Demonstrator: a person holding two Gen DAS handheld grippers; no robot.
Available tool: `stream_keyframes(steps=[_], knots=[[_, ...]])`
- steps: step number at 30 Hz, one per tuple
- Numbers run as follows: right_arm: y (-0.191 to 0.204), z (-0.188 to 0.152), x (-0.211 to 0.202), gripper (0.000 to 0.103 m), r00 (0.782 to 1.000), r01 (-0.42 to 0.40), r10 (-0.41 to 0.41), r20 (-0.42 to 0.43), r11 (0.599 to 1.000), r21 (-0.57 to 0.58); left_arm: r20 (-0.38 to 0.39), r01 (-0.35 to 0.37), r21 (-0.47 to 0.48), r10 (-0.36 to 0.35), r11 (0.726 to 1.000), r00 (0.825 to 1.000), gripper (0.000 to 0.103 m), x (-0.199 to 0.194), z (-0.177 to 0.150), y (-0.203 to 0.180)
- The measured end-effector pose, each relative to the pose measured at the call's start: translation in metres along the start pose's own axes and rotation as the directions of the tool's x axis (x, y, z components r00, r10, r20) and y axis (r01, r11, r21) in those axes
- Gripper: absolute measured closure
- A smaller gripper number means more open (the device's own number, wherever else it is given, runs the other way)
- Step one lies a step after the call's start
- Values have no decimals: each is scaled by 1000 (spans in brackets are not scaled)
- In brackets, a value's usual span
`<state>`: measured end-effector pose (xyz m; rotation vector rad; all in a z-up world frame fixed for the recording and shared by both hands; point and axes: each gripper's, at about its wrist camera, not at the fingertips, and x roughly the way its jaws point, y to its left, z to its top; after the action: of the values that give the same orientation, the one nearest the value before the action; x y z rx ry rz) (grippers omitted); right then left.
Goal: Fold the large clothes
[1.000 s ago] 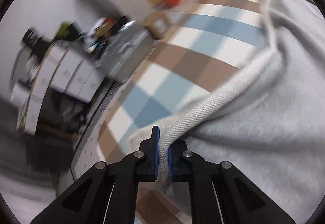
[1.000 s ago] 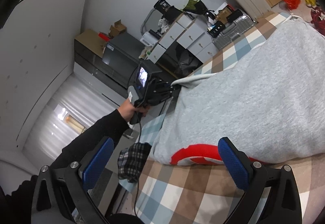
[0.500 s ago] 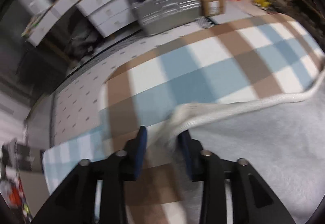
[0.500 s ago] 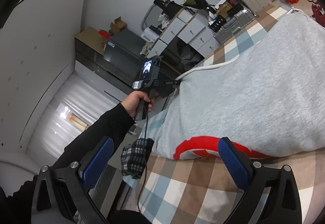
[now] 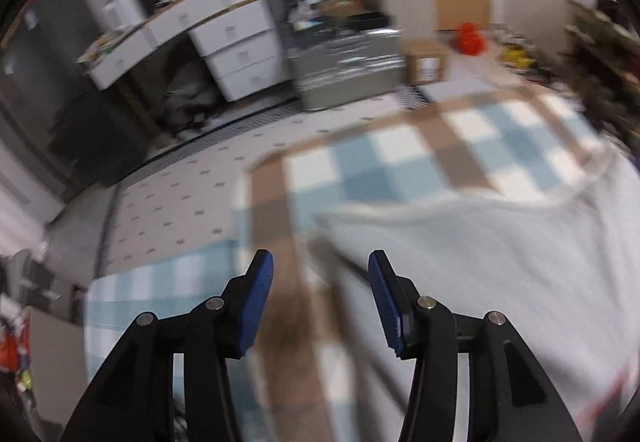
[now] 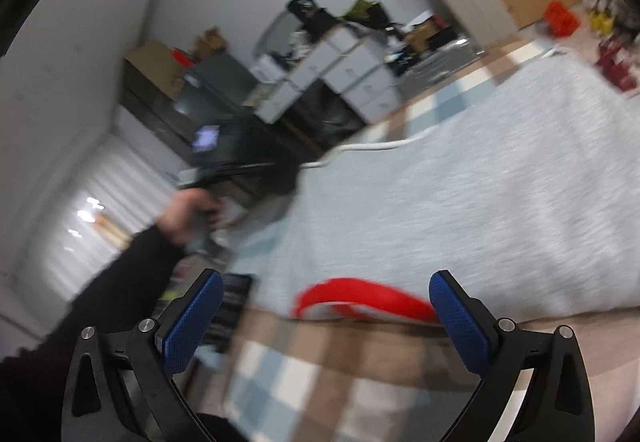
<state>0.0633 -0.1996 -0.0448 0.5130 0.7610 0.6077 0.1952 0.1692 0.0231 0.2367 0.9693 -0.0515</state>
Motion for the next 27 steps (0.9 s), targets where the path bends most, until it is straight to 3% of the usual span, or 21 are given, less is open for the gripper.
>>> stream_keyframes(steps=[4, 6, 8, 10, 11, 13, 16, 17, 20, 23, 25, 27], knots=[[-16, 10, -5, 0, 977, 213, -213, 8, 977, 10, 16, 144, 20, -145, 989, 989, 38, -34, -62, -31], [-28, 19, -6, 0, 954, 299, -299, 1, 954, 37, 3, 212, 22, -213, 977, 977, 38, -40, -79, -42], [-38, 36, 5, 0, 938, 343, -341, -63, 939, 19, -37, 279, 42, -278, 959, 960, 38, -37, -94, -60], [-40, 45, 23, 0, 921, 362, -363, -139, 932, -31, -77, 282, 60, -277, 958, 958, 38, -24, -101, -77], [-41, 48, 34, 0, 903, 384, -391, -181, 920, -73, -102, 287, 58, -280, 956, 955, 37, -15, -101, -82], [-45, 47, 65, 1, 821, 452, -491, -291, 871, -192, -136, 305, 0, -302, 952, 943, 34, 5, -101, -79], [-41, 33, 80, 2, 752, 473, -587, -300, 798, -374, -136, 380, -167, -403, 910, 905, 27, 20, -99, -52], [-41, 29, 81, 2, 738, 472, -606, -296, 778, -415, -132, 393, -172, -417, 903, 899, 27, 23, -99, -47], [-48, 24, 76, 2, 730, 457, -607, -314, 775, -436, -111, 403, -132, -418, 905, 902, 27, 23, -100, -43], [-46, 19, 76, 2, 719, 466, -624, -305, 759, -454, -86, 397, -155, -413, 905, 907, 27, 21, -103, -35], [-38, 23, 76, 2, 708, 480, -641, -295, 744, -466, -65, 308, -136, -318, 942, 946, 27, 9, -108, -39], [-17, 30, 73, 2, 683, 523, -682, -261, 706, -477, -50, 203, -111, -209, 973, 977, 27, -4, -115, -48]])
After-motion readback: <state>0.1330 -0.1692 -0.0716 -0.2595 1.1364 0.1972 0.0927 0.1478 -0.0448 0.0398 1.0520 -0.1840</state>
